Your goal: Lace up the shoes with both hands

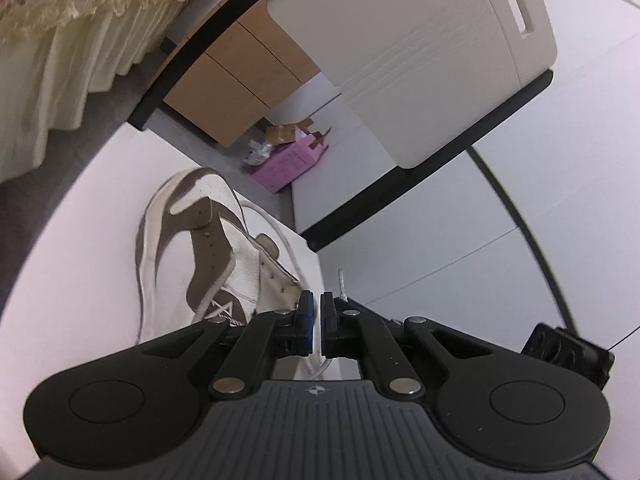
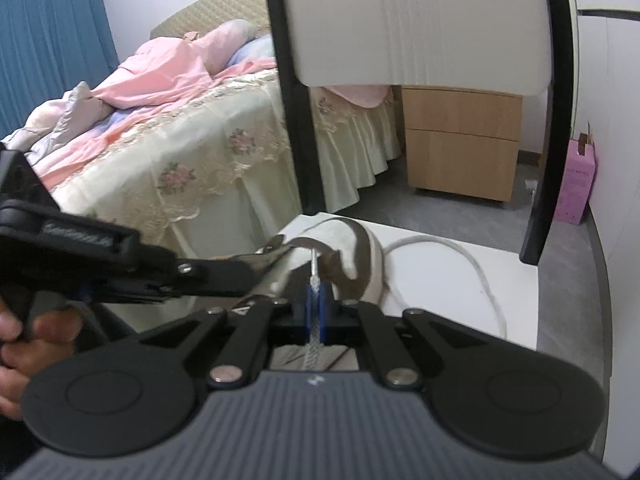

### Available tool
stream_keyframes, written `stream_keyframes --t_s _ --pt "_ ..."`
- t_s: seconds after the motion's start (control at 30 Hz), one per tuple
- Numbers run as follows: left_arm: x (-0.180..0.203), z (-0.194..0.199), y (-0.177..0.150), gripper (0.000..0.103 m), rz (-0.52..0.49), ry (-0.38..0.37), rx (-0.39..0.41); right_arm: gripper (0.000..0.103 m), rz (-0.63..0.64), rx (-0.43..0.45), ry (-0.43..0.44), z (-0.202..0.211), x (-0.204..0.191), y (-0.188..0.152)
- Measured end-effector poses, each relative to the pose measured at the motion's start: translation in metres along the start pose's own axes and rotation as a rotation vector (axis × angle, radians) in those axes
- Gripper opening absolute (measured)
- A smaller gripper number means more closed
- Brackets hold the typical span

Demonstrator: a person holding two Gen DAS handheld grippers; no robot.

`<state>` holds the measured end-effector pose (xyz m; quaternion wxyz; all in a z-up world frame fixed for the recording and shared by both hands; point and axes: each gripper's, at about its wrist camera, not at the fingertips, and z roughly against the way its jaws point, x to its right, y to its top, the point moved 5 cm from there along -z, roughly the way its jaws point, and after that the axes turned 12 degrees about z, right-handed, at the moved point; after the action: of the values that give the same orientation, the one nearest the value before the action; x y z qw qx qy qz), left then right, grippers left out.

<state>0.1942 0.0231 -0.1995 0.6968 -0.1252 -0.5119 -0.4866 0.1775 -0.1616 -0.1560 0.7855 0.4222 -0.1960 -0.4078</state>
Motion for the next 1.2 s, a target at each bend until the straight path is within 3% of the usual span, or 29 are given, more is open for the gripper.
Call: stream_keyframes --t_s 0.4,0.73,0.97,1.2 --pt "0.004 -0.013 0.001 0.003 -0.072 0.135 0.006 0.004 -0.069 -0.042 0.038 -0.032 0.036 -0.016" --pt "0.018 -0.022 0.013 0.003 -0.163 0.22 0.013 0.004 -0.091 -0.03 0.107 -0.041 0.046 -0.006" --pt "0.027 -0.035 0.04 0.003 -0.201 0.276 0.006 0.005 -0.015 -0.022 0.121 -0.046 0.053 0.001" --pt "0.037 -0.062 0.052 0.003 -0.283 0.378 -0.061 0.005 0.139 -0.06 0.157 -0.064 0.056 -0.012"
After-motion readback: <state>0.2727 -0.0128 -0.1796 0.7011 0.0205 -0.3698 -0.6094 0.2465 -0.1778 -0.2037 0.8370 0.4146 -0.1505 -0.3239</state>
